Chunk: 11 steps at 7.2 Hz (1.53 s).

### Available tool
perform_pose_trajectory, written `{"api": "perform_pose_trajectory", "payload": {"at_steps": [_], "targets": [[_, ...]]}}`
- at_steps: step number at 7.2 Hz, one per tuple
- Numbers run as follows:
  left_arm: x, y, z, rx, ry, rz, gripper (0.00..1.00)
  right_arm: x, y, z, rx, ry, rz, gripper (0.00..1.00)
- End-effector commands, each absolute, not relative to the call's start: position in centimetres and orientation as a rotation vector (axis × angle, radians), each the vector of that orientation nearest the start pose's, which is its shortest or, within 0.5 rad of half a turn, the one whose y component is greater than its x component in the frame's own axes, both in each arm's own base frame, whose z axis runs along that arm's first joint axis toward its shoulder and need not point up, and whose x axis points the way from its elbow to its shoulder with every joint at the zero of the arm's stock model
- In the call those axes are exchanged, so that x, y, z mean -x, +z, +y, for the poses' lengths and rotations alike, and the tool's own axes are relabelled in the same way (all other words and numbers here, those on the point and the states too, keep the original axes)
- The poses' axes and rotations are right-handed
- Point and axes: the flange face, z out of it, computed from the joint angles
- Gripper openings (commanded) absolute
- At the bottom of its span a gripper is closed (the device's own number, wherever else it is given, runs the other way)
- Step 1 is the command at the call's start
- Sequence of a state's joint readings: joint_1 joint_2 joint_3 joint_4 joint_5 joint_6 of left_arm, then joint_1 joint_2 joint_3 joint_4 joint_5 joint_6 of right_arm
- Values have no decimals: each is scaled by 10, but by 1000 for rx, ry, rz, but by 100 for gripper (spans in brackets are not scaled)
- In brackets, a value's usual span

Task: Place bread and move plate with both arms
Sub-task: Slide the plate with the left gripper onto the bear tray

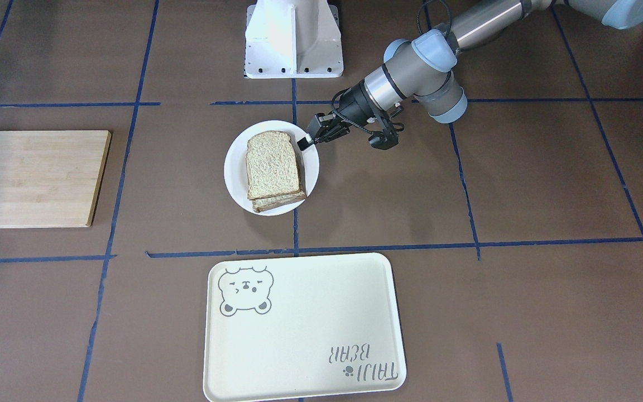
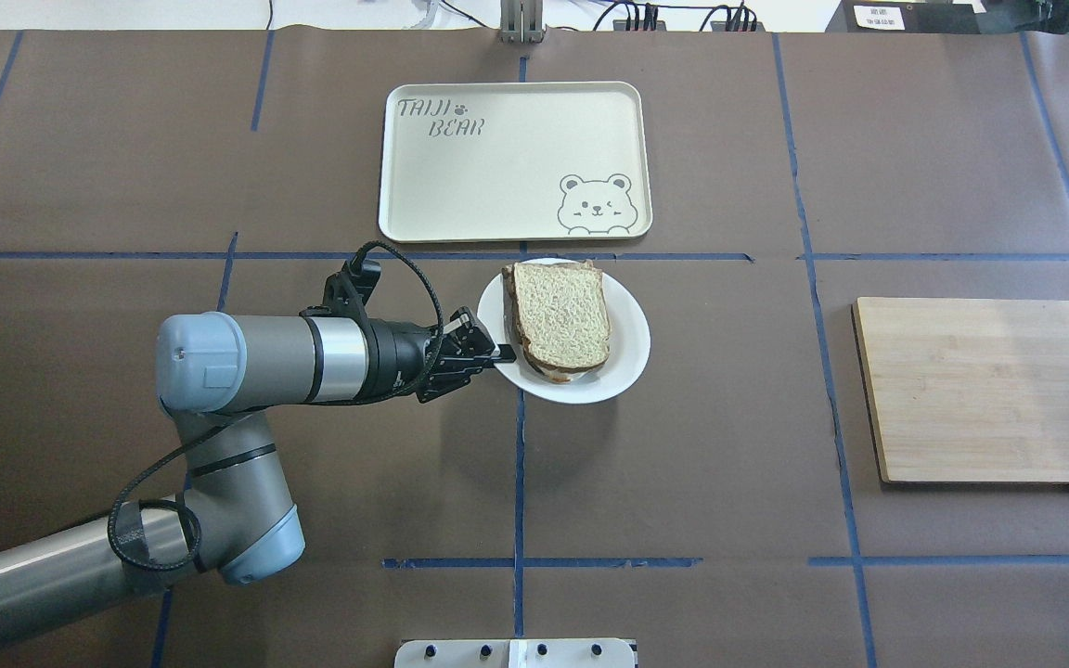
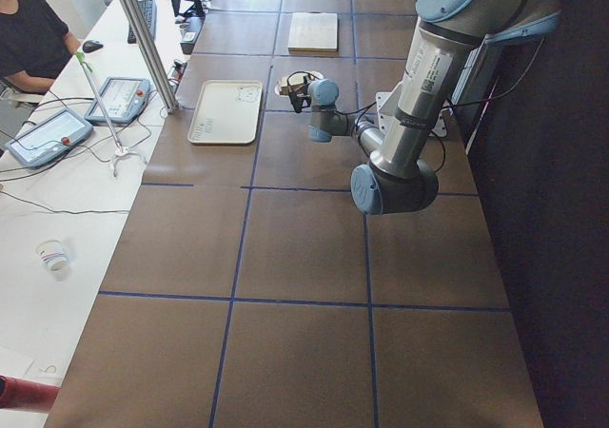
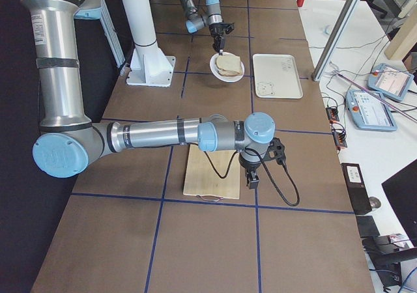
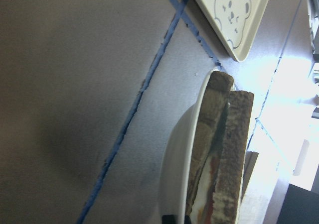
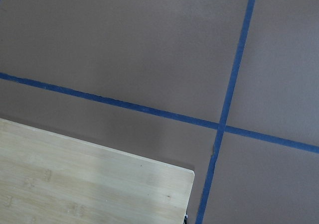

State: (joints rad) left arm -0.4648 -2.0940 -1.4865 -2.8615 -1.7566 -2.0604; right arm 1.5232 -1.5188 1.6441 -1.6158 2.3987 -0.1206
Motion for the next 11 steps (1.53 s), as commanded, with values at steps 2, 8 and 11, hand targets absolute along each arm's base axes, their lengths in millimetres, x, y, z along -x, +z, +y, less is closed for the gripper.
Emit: {"api": "perform_pose_trajectory", "payload": {"at_steps": [2, 8, 11], "targets": [[-548, 248, -426, 61, -763, 1841, 0, -36, 602, -514, -95, -184, -826, 100], [-572, 278, -561, -74, -1120, 1686, 0, -35, 601, -515, -97, -184, -826, 100], [-590, 283, -573, -79, -1134, 1632, 4, -36, 599, -517, -101, -188, -823, 100]]}}
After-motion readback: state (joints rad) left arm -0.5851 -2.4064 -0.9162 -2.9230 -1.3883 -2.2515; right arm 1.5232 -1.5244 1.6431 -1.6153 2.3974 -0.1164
